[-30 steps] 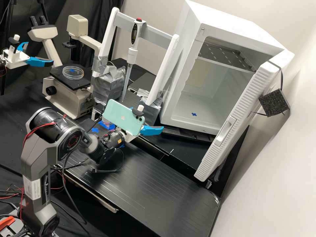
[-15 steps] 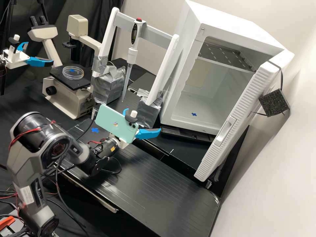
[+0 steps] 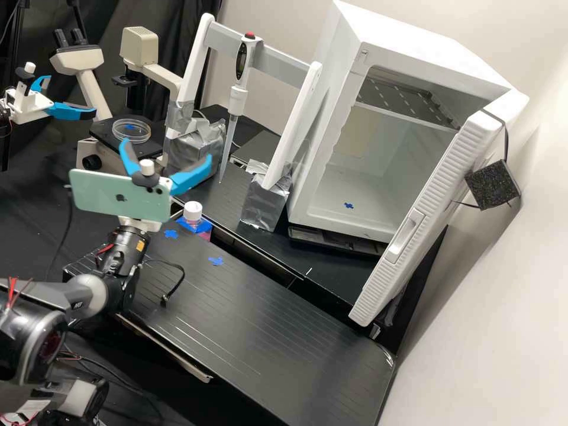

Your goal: Move the petri dish to the bench

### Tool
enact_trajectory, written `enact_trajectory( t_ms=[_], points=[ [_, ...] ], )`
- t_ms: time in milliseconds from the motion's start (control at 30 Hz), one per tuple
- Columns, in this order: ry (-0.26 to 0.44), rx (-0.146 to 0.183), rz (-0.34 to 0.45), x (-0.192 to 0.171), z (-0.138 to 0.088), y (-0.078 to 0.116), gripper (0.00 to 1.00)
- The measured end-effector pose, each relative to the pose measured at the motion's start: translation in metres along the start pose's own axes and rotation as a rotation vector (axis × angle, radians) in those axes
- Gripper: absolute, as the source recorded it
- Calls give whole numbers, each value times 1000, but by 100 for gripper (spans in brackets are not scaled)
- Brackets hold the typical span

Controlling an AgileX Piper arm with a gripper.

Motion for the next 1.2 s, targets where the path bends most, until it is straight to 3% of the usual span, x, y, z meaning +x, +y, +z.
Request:
enact_trajectory(
  t_ms=[333,533,600,867,933,1200],
  points=[
    [122,-26,-123,24,-51,-19,100],
    [189,-71,-192,51,-77,-37,100],
    [198,-87,-225,63,-83,-46,100],
    [170,-95,-311,108,-88,-78,100],
    [154,-86,-326,119,-86,-84,100],
    [79,20,-372,163,-68,-101,100]
  ],
)
